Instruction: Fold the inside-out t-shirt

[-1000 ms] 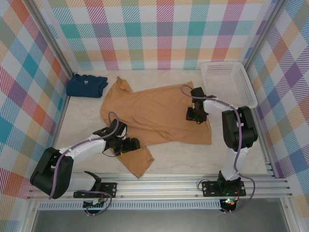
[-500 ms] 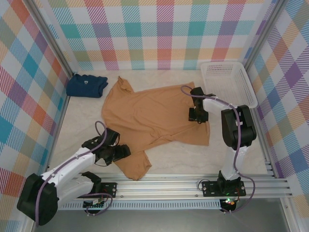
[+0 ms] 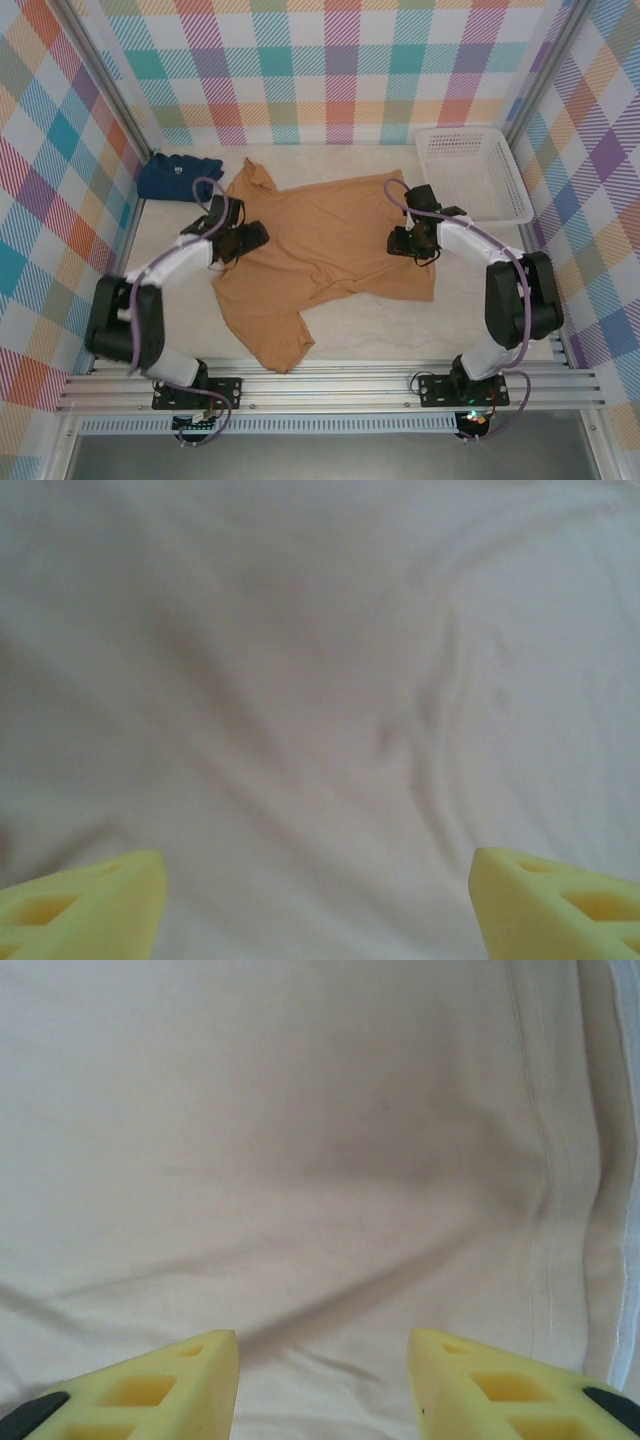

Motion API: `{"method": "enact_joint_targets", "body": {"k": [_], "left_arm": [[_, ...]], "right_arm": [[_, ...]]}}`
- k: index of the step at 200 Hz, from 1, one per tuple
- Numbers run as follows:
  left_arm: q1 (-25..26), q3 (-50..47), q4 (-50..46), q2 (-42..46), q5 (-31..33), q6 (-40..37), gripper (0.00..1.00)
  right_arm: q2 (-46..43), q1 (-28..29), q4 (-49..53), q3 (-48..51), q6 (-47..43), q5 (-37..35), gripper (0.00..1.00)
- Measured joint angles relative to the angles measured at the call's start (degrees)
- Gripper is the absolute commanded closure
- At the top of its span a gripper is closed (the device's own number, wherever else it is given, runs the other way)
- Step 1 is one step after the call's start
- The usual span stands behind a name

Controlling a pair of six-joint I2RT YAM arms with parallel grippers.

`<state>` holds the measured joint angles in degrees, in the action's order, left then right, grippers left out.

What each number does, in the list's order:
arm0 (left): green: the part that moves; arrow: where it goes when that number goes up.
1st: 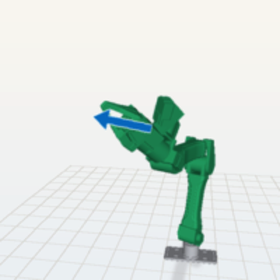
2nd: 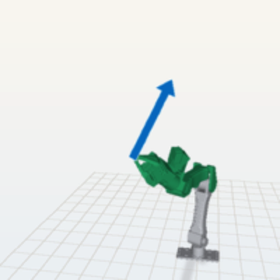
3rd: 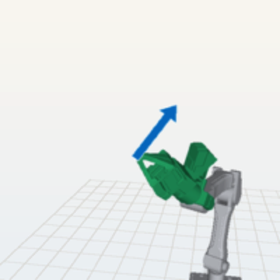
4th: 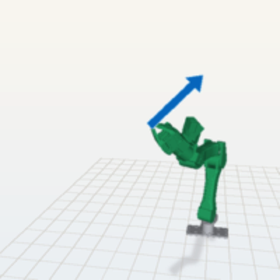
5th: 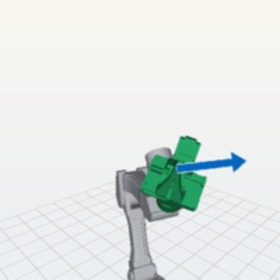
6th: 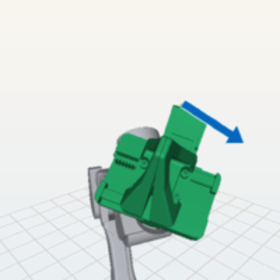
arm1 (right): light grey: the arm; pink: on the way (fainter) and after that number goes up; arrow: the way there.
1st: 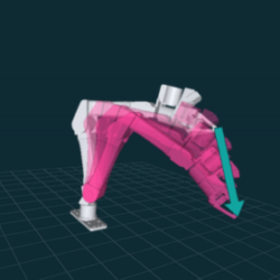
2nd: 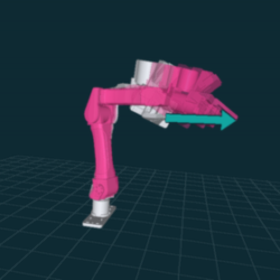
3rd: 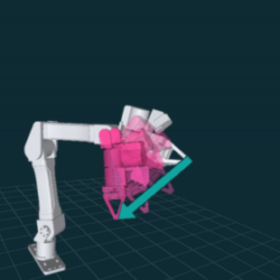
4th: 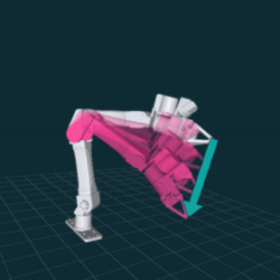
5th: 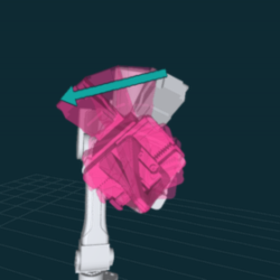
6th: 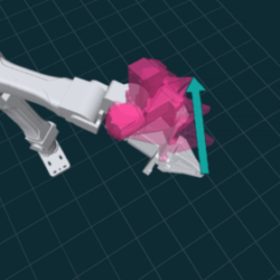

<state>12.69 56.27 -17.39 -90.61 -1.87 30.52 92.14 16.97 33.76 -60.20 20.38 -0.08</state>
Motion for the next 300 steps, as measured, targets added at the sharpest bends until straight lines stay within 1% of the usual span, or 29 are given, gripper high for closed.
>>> {"method": "enact_joint_targets", "body": {"k": [15,44,77,161,186,205,242,256,278,300], "left_arm": [[-1.3,5.7,1.7,-8.1,-0.4,-1.2,0.2],[-2.3,17.7,1.9,-20.5,-0.9,-3.5,0.2],[-2.4,30.6,-0.8,-31.3,-1.5,-6.4,0.2],[-2.5,57.7,-11.0,-47.4,-4.1,-10.7,0.2],[-2.5,66.7,-14.0,-52.4,-5.4,-10.9,0.2],[-2.5,71.1,-15.7,-54.6,-6.3,-10.9,0.18],[-2.5,72.3,-18.4,-54.8,-7.2,-11.5,0.16],[-2.5,70.3,-18.6,-53.2,-7.3,-11.8,0.15],[-2.5,60.7,-18.1,-46.0,-7.6,-11.9,0.14],[-2.4,47.3,-15.0,-33.9,-7.7,-11.3,0.14]], "right_arm": [[-0.6,0.0,1.4,2.6,0.6,0.2,0.52],[-0.3,-0.7,4.0,5.4,1.5,0.9,0.52],[1.7,-1.5,4.7,5.5,1.7,1.7,0.52],[3.7,-2.3,5.0,5.3,1.7,2.1,0.52],[5.4,-2.9,5.4,3.0,1.4,1.9,0.52],[6.6,-3.4,5.2,0.7,1.0,1.2,0.51],[5.5,-3.5,5.8,-0.5,-0.5,0.6,0.51],[3.3,-3.5,6.2,0.4,-0.8,0.6,0.5],[-2.8,-3.5,7.3,3.3,-0.7,0.7,0.51],[-7.6,-3.5,9.1,6.0,0.0,-0.4,0.52]]}}
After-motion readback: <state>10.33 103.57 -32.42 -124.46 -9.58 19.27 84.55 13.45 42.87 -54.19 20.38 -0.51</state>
